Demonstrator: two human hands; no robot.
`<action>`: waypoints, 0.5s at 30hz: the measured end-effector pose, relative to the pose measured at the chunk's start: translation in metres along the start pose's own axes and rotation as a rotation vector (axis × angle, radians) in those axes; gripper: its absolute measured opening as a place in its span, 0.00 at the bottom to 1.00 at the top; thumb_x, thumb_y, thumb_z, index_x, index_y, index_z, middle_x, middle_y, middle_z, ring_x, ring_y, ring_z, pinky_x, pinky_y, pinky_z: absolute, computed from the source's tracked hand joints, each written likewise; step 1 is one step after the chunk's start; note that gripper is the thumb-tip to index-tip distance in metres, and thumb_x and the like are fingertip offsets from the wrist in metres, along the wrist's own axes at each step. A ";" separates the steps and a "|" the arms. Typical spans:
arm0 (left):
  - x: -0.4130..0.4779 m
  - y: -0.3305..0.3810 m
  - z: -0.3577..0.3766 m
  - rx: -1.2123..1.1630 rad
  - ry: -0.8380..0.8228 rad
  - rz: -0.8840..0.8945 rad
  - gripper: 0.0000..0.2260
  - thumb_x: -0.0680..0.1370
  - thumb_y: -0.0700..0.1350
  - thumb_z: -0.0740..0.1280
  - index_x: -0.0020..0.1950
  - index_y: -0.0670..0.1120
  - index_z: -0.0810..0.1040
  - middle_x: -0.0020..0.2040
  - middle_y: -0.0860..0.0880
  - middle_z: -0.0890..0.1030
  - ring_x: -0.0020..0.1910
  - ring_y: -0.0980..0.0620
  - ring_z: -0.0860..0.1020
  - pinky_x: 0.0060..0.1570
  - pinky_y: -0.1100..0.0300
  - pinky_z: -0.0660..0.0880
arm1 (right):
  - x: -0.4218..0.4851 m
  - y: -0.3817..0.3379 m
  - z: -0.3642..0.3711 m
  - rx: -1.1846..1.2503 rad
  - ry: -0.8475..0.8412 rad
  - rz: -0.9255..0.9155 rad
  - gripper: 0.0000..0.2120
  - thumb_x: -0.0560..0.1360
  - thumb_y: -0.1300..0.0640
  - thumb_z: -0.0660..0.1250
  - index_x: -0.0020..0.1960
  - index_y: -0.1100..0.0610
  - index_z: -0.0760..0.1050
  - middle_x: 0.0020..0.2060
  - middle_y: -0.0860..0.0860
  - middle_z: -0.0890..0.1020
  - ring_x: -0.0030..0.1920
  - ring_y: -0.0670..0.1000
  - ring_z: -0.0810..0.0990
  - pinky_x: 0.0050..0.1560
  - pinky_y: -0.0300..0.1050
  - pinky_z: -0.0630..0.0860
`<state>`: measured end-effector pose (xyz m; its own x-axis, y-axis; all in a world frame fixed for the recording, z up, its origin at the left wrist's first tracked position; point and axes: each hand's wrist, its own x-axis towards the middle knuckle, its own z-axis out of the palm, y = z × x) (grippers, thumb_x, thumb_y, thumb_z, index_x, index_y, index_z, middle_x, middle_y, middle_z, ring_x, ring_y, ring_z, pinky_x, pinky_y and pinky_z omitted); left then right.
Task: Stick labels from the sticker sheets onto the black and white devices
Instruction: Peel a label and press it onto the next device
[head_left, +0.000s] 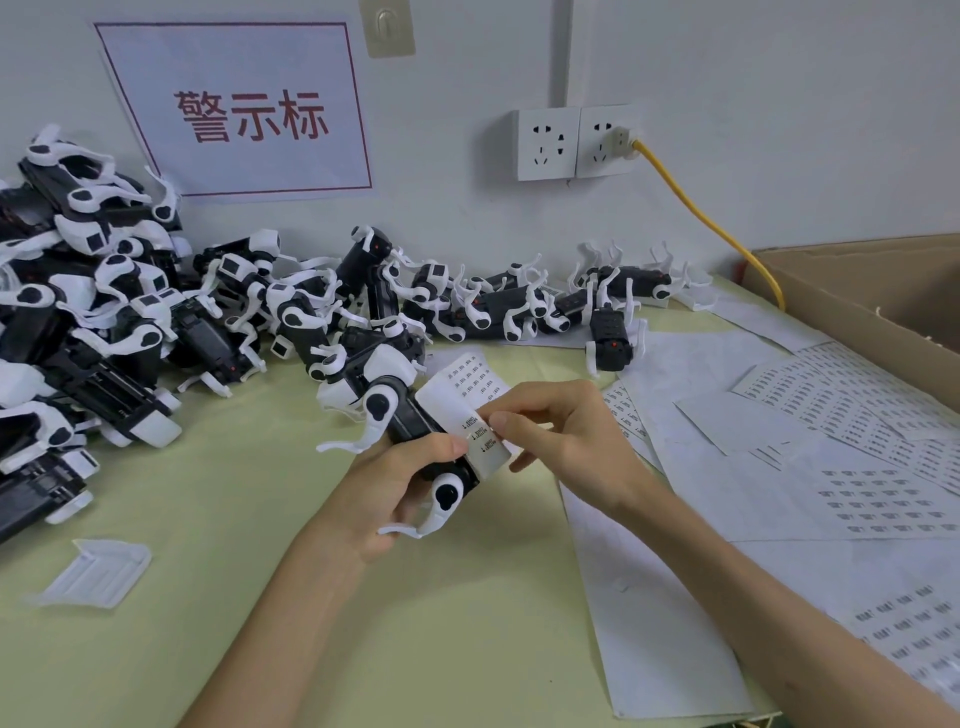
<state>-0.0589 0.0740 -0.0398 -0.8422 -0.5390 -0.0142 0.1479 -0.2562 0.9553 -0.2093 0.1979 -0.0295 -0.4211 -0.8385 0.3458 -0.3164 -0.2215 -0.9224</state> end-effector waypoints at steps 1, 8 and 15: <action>0.001 0.000 0.001 -0.014 -0.001 0.016 0.17 0.69 0.40 0.72 0.58 0.44 0.85 0.60 0.41 0.85 0.60 0.44 0.83 0.57 0.56 0.81 | -0.001 0.001 0.002 -0.065 0.043 -0.031 0.07 0.76 0.61 0.70 0.47 0.52 0.86 0.44 0.45 0.87 0.44 0.49 0.85 0.37 0.53 0.82; 0.003 -0.002 0.004 -0.097 0.126 0.009 0.08 0.69 0.40 0.71 0.43 0.48 0.88 0.48 0.44 0.86 0.48 0.48 0.85 0.47 0.58 0.83 | -0.002 0.006 0.009 -0.146 0.042 -0.144 0.07 0.75 0.59 0.76 0.53 0.53 0.85 0.48 0.43 0.86 0.49 0.43 0.86 0.44 0.37 0.80; 0.002 -0.001 0.010 -0.131 0.151 -0.014 0.16 0.65 0.37 0.75 0.53 0.42 0.85 0.53 0.41 0.85 0.50 0.48 0.85 0.47 0.60 0.82 | 0.000 0.008 0.011 -0.207 0.143 -0.231 0.07 0.75 0.64 0.76 0.52 0.57 0.87 0.45 0.46 0.86 0.48 0.45 0.85 0.45 0.35 0.79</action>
<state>-0.0661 0.0814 -0.0377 -0.7585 -0.6467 -0.0807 0.2111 -0.3610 0.9084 -0.2018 0.1908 -0.0386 -0.4285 -0.6964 0.5758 -0.5770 -0.2795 -0.7674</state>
